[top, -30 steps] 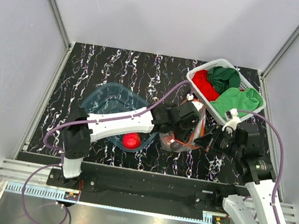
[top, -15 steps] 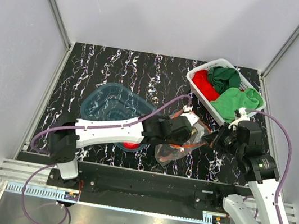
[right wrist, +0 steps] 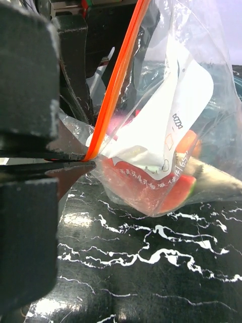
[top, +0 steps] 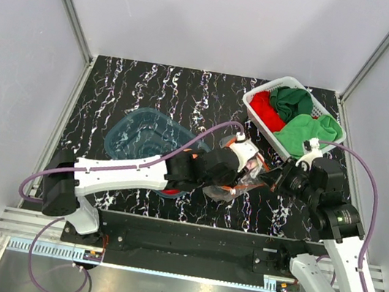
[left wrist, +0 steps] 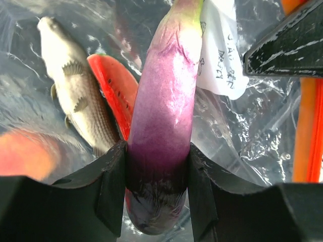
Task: Open the zip-top bag and remove the fake food
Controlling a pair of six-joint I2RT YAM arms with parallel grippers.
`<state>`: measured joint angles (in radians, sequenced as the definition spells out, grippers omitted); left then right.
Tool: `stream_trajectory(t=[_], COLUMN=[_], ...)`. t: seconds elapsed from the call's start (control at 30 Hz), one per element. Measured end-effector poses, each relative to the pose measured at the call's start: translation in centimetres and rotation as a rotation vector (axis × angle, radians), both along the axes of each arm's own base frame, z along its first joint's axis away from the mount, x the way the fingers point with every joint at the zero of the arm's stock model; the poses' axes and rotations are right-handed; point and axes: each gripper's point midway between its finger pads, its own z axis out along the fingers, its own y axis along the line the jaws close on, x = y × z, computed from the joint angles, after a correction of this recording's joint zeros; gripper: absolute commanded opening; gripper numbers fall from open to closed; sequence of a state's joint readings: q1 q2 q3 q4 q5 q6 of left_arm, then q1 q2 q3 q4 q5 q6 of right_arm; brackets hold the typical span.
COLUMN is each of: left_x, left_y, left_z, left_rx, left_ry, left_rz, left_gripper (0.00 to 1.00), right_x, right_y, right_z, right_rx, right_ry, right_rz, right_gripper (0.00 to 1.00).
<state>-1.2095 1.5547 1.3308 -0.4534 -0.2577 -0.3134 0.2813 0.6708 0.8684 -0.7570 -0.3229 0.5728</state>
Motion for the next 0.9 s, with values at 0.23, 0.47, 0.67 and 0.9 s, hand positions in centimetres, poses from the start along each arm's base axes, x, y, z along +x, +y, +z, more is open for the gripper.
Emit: stream_trajectory(t=[0.23, 0.47, 0.67, 0.9], left_x=[0.5, 0.8, 3.3, 5.5], left_y=[0.7, 0.5, -1.9, -2.7], left_z=[0.0, 0.2, 2.9, 2.2], left_rx=[0.039, 0.019, -0.023, 0.011], left_ry=[-0.016, 0.133, 0.178, 0.141], left_rz=[0.026, 0.184, 0.291, 0.365], left_gripper=[0.00, 0.00, 0.00, 0.00], right_x=[-0.2, 0.3, -0.2, -1.0], right_y=[-1.0, -0.9, 0.8, 1.5], right_z=[1.5, 2.6, 1.4, 2.7], right_rx=[-0.017, -0.025, 0.003, 0.010], right_ry=[-0.030, -0.082, -0.076, -0.096], right_rz=[-0.056, -0.040, 0.088, 0.170], right_gripper=[0.00, 0.00, 0.00, 0.00])
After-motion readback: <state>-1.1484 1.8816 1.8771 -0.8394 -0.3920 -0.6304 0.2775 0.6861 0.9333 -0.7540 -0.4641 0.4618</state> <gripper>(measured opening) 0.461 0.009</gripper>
